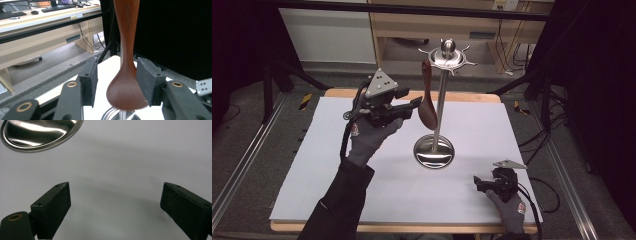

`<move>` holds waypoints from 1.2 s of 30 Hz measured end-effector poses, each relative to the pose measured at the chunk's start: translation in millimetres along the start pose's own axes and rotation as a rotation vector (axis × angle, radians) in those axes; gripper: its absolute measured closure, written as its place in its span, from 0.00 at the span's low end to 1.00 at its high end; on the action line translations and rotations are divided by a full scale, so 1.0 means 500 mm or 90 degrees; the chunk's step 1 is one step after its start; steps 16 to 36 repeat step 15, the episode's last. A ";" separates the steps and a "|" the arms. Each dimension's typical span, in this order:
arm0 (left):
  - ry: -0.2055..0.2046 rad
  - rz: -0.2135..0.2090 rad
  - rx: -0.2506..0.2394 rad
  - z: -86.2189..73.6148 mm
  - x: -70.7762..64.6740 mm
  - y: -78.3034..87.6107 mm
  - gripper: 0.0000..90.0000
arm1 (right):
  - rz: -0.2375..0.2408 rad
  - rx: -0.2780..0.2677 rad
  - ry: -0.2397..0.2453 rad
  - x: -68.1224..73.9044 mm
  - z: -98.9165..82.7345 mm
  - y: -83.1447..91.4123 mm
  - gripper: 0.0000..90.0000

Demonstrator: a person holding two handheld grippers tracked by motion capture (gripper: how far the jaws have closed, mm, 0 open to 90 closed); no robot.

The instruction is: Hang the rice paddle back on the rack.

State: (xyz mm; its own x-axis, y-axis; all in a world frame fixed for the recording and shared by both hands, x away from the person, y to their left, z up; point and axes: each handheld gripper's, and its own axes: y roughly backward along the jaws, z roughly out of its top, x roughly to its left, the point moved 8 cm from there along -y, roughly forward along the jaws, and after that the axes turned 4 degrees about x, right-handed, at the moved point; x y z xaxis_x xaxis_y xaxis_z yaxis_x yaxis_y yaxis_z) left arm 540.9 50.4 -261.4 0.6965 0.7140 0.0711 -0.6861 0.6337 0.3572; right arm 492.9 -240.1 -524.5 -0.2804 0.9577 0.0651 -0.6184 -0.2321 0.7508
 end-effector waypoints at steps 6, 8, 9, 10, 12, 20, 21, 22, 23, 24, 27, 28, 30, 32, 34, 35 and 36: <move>-0.001 0.011 0.011 -0.056 0.017 0.012 0.50 | -0.003 0.000 0.003 -0.002 0.000 0.000 0.11; 0.003 0.015 0.015 -0.074 0.024 0.015 0.49 | -0.003 0.001 -0.001 -0.001 -0.001 0.000 0.11; 0.009 0.019 0.025 -0.089 0.027 0.018 0.48 | -0.004 0.000 0.004 -0.003 -0.001 0.000 0.11; 0.009 0.021 0.029 -0.100 0.031 0.019 0.47 | -0.006 0.000 0.002 -0.004 -0.001 0.000 0.11; 0.010 0.025 0.038 -0.121 0.036 0.022 0.46 | -0.005 -0.001 0.001 -0.004 -0.001 0.001 0.10; 0.018 0.031 0.050 -0.160 0.047 0.025 0.45 | -0.003 0.000 -0.005 -0.003 -0.001 0.000 0.10; 0.018 0.031 0.050 -0.160 0.047 0.025 0.45 | -0.003 0.000 -0.005 -0.003 -0.001 0.000 0.10; 0.018 0.031 0.050 -0.160 0.047 0.025 0.45 | -0.003 0.000 -0.005 -0.003 -0.001 0.000 0.10; 0.018 0.031 0.050 -0.160 0.047 0.025 0.45 | -0.003 0.000 -0.005 -0.003 -0.001 0.000 0.10; 0.018 0.031 0.050 -0.160 0.047 0.025 0.45 | -0.003 0.000 -0.005 -0.003 -0.001 0.000 0.10; 0.018 0.031 0.050 -0.160 0.047 0.025 0.45 | -0.003 0.000 -0.005 -0.003 -0.001 0.000 0.10; 0.018 0.031 0.050 -0.160 0.047 0.025 0.45 | -0.003 0.000 -0.005 -0.003 -0.001 0.000 0.10; 0.018 0.031 0.050 -0.160 0.047 0.025 0.45 | -0.003 0.000 -0.005 -0.003 -0.001 0.000 0.10; 0.018 0.031 0.050 -0.160 0.047 0.025 0.45 | -0.003 0.000 -0.005 -0.003 -0.001 0.000 0.10; 0.018 0.031 0.050 -0.160 0.047 0.025 0.45 | -0.003 0.000 -0.005 -0.003 -0.001 0.000 0.10; 0.018 0.031 0.050 -0.160 0.047 0.025 0.45 | -0.003 0.000 -0.005 -0.003 -0.001 0.000 0.10; 0.018 0.031 0.050 -0.160 0.047 0.025 0.45 | -0.003 0.000 -0.005 -0.003 -0.001 0.000 0.10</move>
